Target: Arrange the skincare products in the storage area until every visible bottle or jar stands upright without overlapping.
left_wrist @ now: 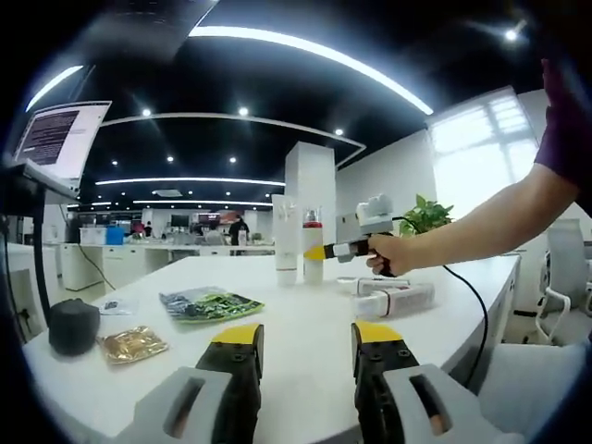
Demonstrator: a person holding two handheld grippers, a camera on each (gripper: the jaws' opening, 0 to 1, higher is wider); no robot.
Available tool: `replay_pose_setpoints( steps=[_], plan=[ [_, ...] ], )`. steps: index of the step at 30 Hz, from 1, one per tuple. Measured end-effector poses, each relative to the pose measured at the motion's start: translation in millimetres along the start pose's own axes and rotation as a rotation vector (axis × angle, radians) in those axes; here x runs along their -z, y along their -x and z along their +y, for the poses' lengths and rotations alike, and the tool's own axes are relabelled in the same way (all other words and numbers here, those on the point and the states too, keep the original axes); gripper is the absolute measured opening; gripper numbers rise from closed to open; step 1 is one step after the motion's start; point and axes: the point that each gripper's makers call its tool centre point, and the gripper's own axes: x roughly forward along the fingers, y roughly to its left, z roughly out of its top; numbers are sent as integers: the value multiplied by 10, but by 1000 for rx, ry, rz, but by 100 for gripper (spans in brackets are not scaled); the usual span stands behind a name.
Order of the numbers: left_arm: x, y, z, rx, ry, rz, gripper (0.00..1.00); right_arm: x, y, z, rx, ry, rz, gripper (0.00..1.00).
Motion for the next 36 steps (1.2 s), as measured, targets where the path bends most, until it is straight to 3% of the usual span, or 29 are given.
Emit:
replay_pose_setpoints(
  steps=[23,31,36],
  plan=[
    [7,2,39,-7,-4,6,38,-30,-49,53,-23,-20,8,31],
    [-23,-4,59,-12,13,-7,38,-30,361,72,2,-100,13,37],
    [-25,-15,45,-12,20,-5,38,62,688,211,1,-167,66,37]
  ],
)
